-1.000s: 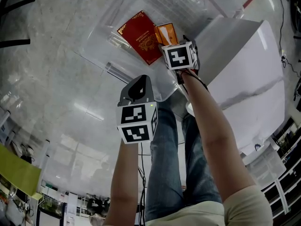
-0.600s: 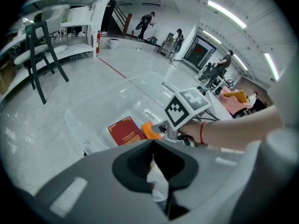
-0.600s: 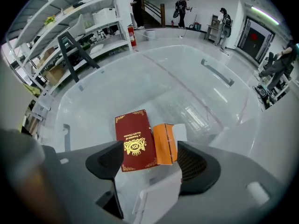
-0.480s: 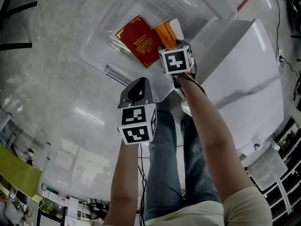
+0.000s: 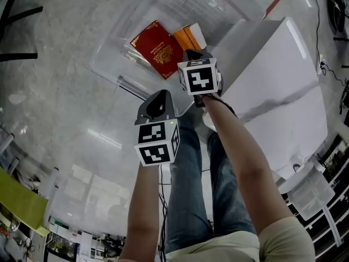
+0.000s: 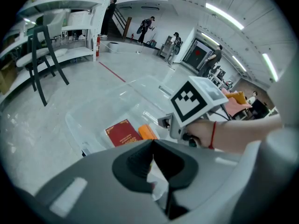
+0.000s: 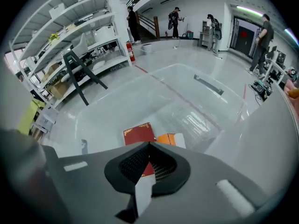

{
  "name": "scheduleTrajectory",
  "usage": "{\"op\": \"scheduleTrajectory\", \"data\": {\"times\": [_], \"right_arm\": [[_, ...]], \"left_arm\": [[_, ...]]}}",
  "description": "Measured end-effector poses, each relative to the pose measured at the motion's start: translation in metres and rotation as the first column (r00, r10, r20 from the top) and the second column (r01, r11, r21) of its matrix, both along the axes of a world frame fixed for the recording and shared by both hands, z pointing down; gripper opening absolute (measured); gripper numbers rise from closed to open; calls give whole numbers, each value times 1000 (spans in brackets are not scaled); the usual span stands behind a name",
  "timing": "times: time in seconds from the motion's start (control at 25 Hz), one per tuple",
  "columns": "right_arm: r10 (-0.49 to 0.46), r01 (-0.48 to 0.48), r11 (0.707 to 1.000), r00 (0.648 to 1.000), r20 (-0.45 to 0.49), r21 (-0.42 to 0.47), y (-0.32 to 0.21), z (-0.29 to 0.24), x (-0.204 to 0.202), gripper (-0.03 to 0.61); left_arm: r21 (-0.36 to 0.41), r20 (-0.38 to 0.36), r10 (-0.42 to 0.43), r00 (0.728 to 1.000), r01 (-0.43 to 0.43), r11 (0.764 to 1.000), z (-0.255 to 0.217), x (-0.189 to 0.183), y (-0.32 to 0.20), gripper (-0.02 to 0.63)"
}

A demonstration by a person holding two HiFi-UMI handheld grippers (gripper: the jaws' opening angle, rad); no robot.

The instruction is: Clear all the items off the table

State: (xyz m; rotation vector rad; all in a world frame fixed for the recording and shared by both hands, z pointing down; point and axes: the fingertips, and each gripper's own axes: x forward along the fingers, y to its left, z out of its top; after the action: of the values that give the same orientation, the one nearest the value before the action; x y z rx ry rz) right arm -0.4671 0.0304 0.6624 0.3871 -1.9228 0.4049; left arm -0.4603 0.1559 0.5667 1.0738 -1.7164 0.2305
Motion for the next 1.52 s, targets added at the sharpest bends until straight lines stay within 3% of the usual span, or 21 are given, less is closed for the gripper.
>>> {"op": "scheduleTrajectory", "data": {"times": [0.36,0.52,0.88,1.2,1.52], "right_arm": [[34,-35,999,998,62,16,-1,-41,13,-3],[62,-63,998,994,93,10,-1,-60,19,-3],[101,-102,995,984,148,-1,1,-107,46,-3],[101,-108,994,979,178,32,-9,-142,92,-3],[172,-182,983,967,187,37,-27,-166,159,-3]], "left_arm": [[-9,53,-3,999,4,1000,-15,7,1,9],[2,26,-32,999,32,999,-26,9,3,9],[9,48,-23,999,22,1000,-52,21,3,9],[4,68,35,997,-35,999,-67,61,-11,9],[25,75,121,990,-123,992,-81,113,-42,9]]}}
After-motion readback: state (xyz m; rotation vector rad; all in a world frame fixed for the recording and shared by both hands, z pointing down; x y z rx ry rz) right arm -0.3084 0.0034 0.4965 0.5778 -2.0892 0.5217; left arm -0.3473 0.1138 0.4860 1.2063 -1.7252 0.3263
